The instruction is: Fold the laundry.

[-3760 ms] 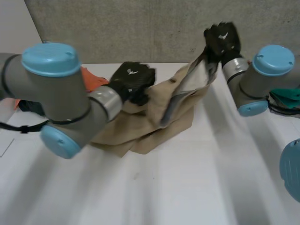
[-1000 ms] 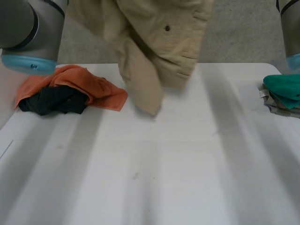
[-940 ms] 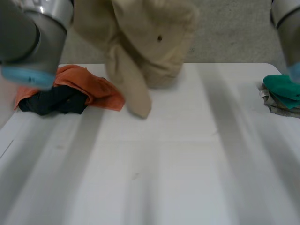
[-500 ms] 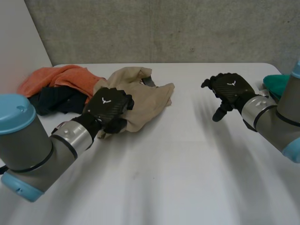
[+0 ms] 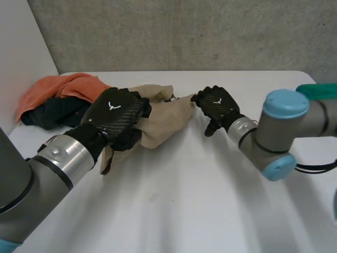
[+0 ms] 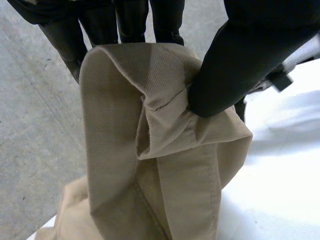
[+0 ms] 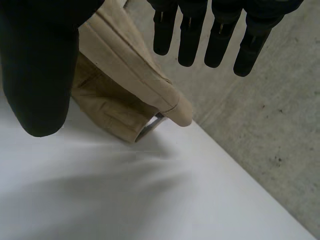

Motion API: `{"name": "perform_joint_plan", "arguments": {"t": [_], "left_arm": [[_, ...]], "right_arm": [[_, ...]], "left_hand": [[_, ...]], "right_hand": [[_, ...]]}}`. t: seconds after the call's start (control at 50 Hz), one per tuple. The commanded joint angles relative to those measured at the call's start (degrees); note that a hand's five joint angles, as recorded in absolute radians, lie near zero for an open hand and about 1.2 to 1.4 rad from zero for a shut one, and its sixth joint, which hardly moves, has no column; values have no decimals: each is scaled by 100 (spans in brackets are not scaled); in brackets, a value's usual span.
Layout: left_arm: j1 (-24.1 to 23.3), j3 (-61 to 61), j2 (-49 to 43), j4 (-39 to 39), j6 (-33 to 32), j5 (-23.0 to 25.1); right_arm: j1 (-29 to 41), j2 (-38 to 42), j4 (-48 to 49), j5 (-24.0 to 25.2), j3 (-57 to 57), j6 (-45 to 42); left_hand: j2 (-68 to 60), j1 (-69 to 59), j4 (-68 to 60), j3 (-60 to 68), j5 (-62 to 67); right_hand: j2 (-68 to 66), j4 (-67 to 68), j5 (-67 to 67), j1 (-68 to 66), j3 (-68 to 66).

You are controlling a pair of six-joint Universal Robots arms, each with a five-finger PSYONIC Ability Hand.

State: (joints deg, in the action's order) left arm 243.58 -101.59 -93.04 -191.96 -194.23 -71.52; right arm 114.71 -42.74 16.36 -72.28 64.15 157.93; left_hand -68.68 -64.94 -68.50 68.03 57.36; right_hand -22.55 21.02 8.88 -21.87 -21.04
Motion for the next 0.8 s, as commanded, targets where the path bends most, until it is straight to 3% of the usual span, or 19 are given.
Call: {"name": "perform_joint_plan", "arguments": {"t": [0.02, 0.18, 0.26, 0.32, 0.4, 0.5, 0.6, 0.7, 0.8], "left_arm": [[-65, -53, 313, 282, -98, 7], [-83, -106, 629, 484, -124, -20], [-65, -159, 787, 475, -151, -28], [-4, -159, 805, 476, -159, -55], [347, -106, 665, 519, -238, -222], [725, 95, 51, 650, -379, -432], [708, 491, -381, 1125, -371, -652], [568, 921, -916, 1591, -362, -767], [436, 1387, -1523, 1943, -397, -986]], "right_arm": [[323, 468, 815, -568, -464, 89], [561, 1250, 561, -550, -1527, 27], [544, 1575, 298, -638, -2125, -139], [395, 1532, -18, -980, -2240, -490], [175, 682, -756, -1394, -1758, -939], [-299, -1415, -2492, -904, -311, -1737], [-572, -2975, -3910, -261, 589, -2520], [-625, -3232, -5106, -357, 757, -2785], [-652, -2680, -5793, -471, 555, -2961]], "left_hand": [[-1132, -1506, -1150, 1197, 1264], [-1132, -1506, -1150, 1197, 1264], [-1132, -1506, -1150, 1197, 1264], [-1132, -1506, -1150, 1197, 1264], [-1132, -1506, -1150, 1197, 1264], [-1132, -1506, -1150, 1197, 1264], [-1132, -1506, -1150, 1197, 1264], [-1132, -1506, -1150, 1197, 1264], [-1132, -1506, -1150, 1197, 1264]], "right_hand": [[229, -76, 138, 161, 78], [-609, 762, 976, -678, -760], [-5732, 5885, 6099, -5800, -5883], [-5745, 5898, 6112, -5813, -5896], [-5745, 5898, 6112, -5813, -5896], [-5745, 5898, 6112, -5813, -5896], [-5745, 5898, 6112, -5813, -5896], [-5745, 5898, 6112, -5813, -5896], [-5745, 5898, 6112, -5813, -5896]]}}
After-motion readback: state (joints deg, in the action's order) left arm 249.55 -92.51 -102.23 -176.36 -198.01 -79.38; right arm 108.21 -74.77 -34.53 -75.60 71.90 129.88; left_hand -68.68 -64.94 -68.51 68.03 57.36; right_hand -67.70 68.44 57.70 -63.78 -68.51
